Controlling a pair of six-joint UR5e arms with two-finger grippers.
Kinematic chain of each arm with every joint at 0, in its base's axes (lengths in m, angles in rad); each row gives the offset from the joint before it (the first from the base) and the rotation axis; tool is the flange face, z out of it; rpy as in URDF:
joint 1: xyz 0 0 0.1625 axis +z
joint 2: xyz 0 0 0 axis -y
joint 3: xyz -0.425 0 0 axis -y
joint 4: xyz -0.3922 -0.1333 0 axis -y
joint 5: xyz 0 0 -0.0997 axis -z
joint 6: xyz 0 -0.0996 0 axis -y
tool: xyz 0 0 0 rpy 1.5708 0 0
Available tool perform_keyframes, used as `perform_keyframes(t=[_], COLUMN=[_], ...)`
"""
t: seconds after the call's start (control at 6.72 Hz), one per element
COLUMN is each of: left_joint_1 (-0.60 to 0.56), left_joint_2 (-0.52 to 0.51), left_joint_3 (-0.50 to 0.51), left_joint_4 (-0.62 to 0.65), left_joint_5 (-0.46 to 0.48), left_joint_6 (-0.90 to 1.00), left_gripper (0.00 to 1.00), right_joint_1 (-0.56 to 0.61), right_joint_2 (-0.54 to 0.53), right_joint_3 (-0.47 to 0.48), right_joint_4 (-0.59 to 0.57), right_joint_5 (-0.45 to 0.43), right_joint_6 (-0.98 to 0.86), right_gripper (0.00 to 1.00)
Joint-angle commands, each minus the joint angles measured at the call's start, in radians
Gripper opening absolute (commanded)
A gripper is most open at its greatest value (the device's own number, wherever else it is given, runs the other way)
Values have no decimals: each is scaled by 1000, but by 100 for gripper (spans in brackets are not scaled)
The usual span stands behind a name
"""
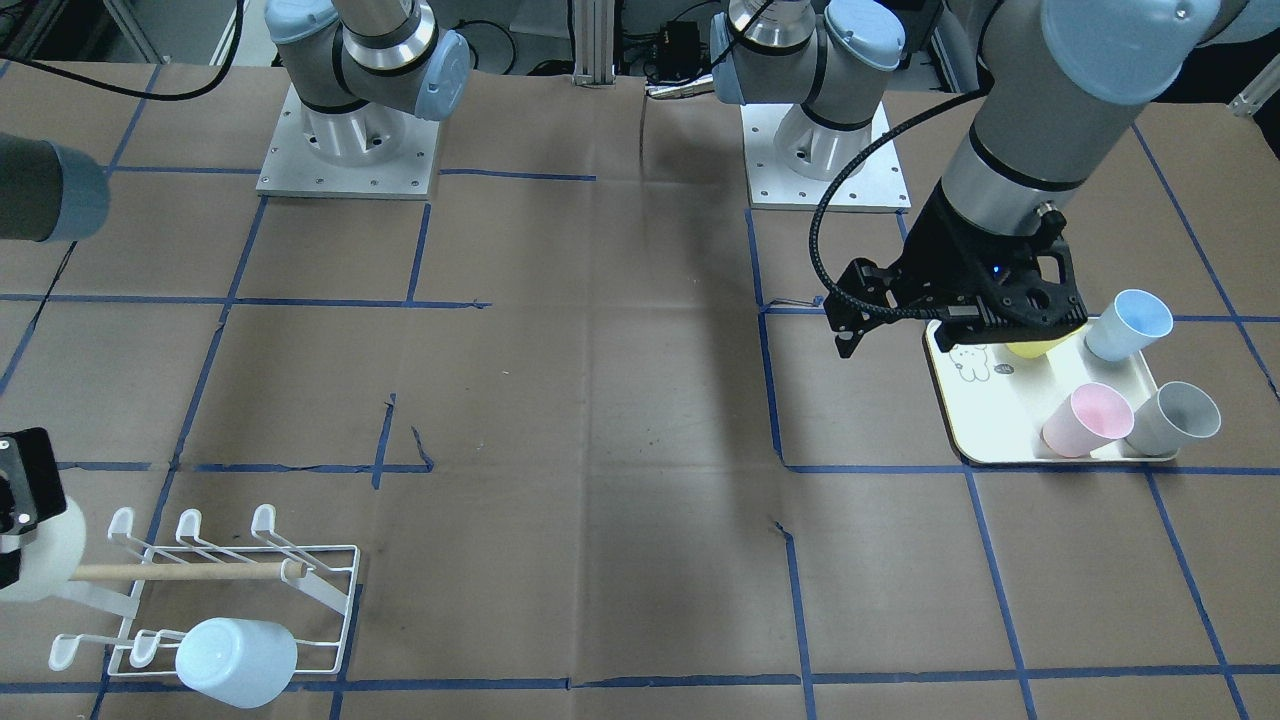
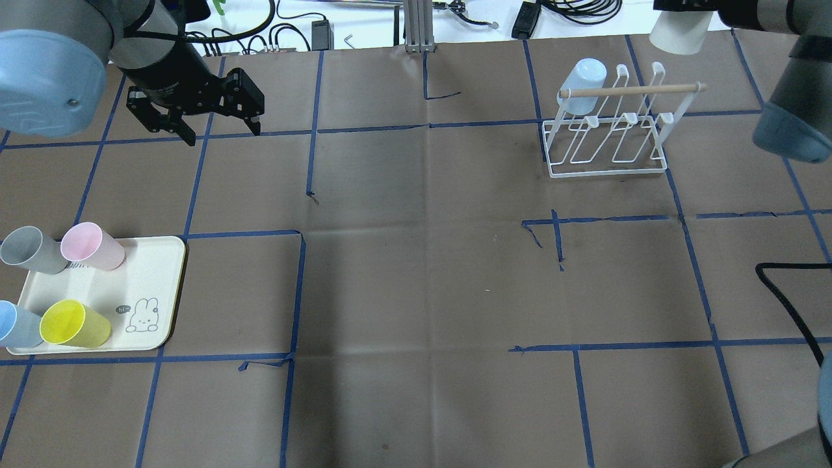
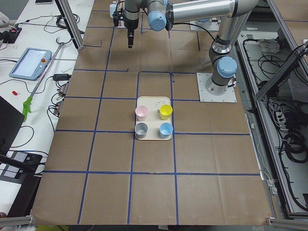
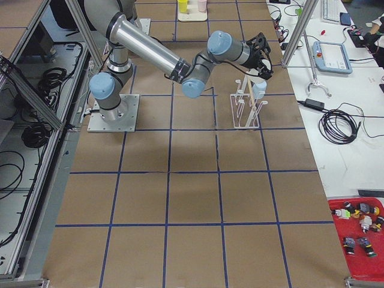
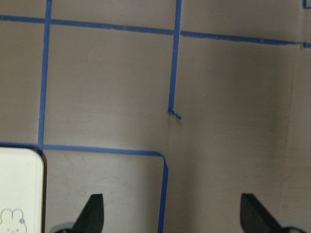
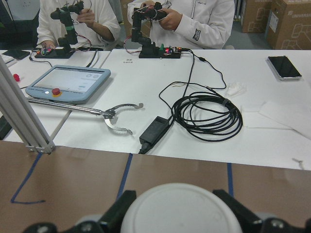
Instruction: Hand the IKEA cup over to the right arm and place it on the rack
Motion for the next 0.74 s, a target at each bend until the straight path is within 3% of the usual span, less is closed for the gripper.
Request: perform_keyframes(t=[0.0,0.3,0.59], left_joint_1=[-23,-21,-21], left_joint_2=[56,61,61], left_joint_3=[-29,-50,-48], left_joint_4=[-41,-22,29], left_joint_5=[47,47,38], left_joint_6=[-7,19,20], left_gripper=[99,99,99], right_joint_1=[-27,-25,-13], right_joint_2=[111,160,173], right_joint_3=[-104,-152,-124], right_joint_4=[-2,-8,-7], right_joint_5=[-4,-7,-4], right_joint_6=[-104,-97,-91], right_gripper=[20,19,19])
